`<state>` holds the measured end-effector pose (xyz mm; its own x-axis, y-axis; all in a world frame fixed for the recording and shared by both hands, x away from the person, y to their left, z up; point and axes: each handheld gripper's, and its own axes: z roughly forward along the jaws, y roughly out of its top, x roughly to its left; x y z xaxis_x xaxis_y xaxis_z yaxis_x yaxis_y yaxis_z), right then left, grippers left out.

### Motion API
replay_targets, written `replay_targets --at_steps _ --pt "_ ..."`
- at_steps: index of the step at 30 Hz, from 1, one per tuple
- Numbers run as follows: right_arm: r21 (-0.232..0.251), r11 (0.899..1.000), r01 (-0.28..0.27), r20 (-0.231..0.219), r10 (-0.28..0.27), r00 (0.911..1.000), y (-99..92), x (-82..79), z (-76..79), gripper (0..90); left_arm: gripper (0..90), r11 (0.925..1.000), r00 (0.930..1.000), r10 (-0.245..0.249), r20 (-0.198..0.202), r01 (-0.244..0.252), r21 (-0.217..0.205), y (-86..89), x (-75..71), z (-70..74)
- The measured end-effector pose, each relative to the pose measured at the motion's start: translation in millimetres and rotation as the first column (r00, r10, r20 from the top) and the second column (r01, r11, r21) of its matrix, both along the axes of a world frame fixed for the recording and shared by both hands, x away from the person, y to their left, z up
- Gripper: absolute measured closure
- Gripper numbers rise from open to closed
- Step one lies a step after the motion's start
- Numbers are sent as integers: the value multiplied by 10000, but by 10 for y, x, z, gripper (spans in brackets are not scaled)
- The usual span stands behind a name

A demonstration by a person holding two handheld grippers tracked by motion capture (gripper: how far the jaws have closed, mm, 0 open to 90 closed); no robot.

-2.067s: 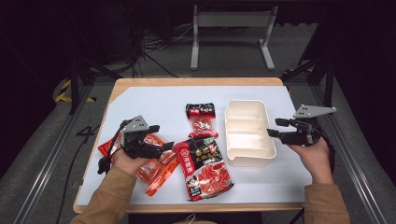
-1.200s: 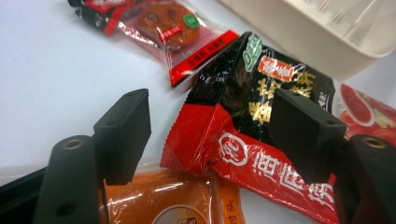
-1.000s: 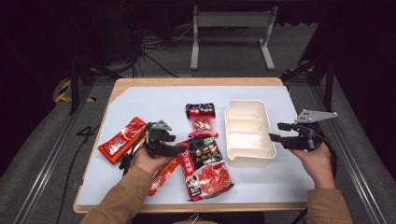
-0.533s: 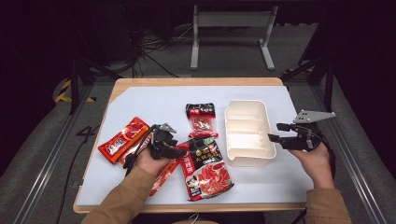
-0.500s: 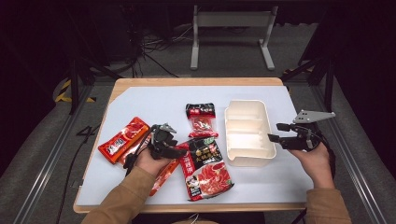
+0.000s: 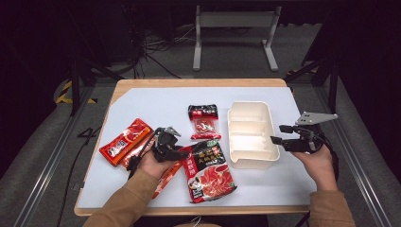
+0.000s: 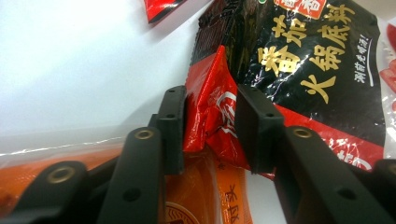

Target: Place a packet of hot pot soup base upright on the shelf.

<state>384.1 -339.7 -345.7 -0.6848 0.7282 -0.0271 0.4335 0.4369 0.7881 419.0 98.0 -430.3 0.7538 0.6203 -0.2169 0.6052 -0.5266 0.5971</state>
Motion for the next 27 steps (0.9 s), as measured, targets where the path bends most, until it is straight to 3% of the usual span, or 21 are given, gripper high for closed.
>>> replay_targets --at_steps 5,9,15,21,24,25,27 --pt "-38 10000 -26 22 26 10000 7 0 0 403 832 9996 9999 -6 136 10 -281 4 -38 41" --pt "-5 10000 6 59 -6 10000 -6 -3 6 403 849 9982 9998 -23 193 35 -605 27 -48 81" --pt "11 10000 45 66 -45 10000 -22 -7 10 403 855 9944 9977 -26 672 97 -1053 36 -127 228" --pt "121 9999 3 121 -4 9999 -21 -18 31 408 857 9888 9890 -272 1455 480 -1411 41 -258 447" --pt "136 9999 -60 232 57 9997 -4 -33 63 408 858 9834 9801 -281 1965 623 -1703 38 -354 573" --pt "137 9999 -68 244 65 9997 -2 -35 67 408 858 9834 9801 -281 1965 623 -1703 38 -354 573" --pt "184 9998 -107 256 103 9996 1 -41 75 408 858 9796 9708 -392 2368 841 -1826 22 -419 654"
